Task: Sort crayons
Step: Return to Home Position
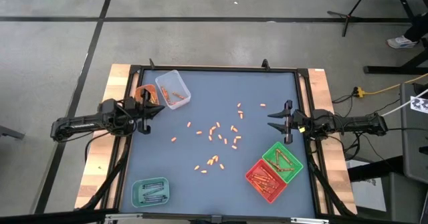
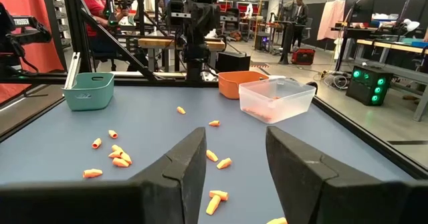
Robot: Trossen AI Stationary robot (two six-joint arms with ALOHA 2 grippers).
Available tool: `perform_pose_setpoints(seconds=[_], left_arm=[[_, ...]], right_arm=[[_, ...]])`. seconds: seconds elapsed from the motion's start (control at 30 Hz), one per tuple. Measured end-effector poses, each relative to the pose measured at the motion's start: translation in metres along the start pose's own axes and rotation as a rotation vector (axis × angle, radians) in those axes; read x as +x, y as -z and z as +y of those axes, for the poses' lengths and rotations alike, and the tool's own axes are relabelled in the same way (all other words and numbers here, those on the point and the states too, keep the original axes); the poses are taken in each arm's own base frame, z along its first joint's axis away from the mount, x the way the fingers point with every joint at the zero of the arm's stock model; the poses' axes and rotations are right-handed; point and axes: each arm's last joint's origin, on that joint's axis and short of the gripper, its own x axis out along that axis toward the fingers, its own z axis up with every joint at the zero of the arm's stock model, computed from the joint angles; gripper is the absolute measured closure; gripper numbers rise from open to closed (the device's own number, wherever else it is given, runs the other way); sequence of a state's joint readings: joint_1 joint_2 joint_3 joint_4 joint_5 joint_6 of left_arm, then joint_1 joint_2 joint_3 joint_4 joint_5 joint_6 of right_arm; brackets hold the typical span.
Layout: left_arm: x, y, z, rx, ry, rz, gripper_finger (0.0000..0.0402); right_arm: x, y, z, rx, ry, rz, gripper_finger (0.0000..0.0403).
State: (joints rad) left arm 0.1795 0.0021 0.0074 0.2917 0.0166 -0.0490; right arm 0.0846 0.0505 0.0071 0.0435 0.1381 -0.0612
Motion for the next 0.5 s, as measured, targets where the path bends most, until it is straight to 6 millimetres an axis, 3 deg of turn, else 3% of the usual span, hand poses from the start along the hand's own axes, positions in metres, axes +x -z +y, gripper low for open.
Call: perform_pose_setpoints(seconds=[0.5], left_arm=[[0.0, 0.0013, 0.0001, 0.0, -0.001, 0.013, 0.0401]], right_arm=[[0.0, 0.0, 0.0, 0.0, 0.0, 0.0, 0.0249]])
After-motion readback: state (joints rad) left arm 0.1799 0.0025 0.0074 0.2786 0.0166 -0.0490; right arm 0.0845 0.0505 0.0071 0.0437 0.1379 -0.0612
